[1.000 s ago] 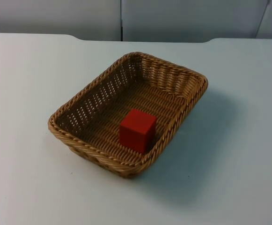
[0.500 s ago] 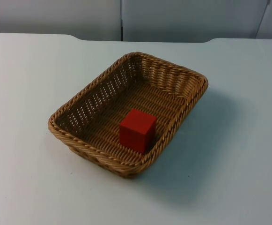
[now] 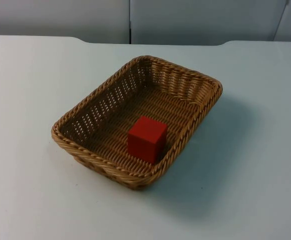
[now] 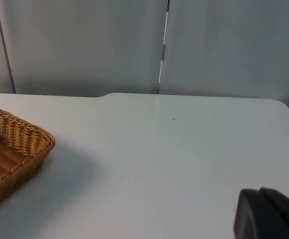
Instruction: Pick up the basket with the left hand and place the cube into the basket with the right hand.
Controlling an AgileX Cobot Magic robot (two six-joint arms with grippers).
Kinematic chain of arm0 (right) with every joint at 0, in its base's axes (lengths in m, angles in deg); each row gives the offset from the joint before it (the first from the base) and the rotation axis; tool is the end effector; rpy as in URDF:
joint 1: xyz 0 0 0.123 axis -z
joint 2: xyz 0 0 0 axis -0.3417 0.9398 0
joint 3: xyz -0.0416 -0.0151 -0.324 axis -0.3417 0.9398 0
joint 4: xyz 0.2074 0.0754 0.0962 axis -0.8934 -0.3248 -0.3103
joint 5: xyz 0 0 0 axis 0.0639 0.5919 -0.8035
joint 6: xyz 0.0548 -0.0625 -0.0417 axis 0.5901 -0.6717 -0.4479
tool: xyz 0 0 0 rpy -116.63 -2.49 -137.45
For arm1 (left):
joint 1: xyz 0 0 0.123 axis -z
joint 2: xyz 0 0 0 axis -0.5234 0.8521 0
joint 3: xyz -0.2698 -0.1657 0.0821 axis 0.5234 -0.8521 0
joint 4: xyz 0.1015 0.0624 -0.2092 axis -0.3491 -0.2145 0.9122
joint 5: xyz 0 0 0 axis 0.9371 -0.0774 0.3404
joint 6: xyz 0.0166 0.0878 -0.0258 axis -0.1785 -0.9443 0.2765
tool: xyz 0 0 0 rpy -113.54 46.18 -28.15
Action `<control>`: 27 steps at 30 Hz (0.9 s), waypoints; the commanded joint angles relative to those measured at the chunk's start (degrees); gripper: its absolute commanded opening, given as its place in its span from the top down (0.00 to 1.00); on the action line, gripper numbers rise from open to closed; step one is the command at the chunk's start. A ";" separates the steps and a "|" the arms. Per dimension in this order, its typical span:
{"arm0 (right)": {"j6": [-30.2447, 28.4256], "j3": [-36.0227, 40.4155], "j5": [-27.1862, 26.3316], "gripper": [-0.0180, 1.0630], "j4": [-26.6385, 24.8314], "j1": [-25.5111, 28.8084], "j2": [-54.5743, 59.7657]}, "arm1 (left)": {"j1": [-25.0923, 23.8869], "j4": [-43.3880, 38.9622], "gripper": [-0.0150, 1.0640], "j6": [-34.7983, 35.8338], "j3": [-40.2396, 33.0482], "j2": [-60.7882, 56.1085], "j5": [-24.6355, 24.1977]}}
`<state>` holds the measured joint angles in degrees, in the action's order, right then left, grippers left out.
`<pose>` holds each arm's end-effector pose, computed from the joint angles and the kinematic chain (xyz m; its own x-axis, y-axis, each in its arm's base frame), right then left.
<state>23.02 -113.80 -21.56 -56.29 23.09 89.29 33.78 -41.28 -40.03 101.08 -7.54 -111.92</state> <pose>-0.0743 0.0021 0.3165 -0.2828 -0.0982 -0.9542 0.0426 0.9925 -0.1148 -0.0753 -0.0161 0.3278 -0.1157 0.1802 -0.9768 0.2657 0.9532 0.1444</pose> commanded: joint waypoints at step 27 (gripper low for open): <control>2.17 5.22 1.28 0.98 -3.11 0.25 -0.29 | 2.64 -3.98 0.99 2.65 -7.76 -0.22 -1.20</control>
<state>25.55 -108.85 -20.26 -60.27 23.24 89.15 36.14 -45.13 -38.69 93.61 -7.54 -113.27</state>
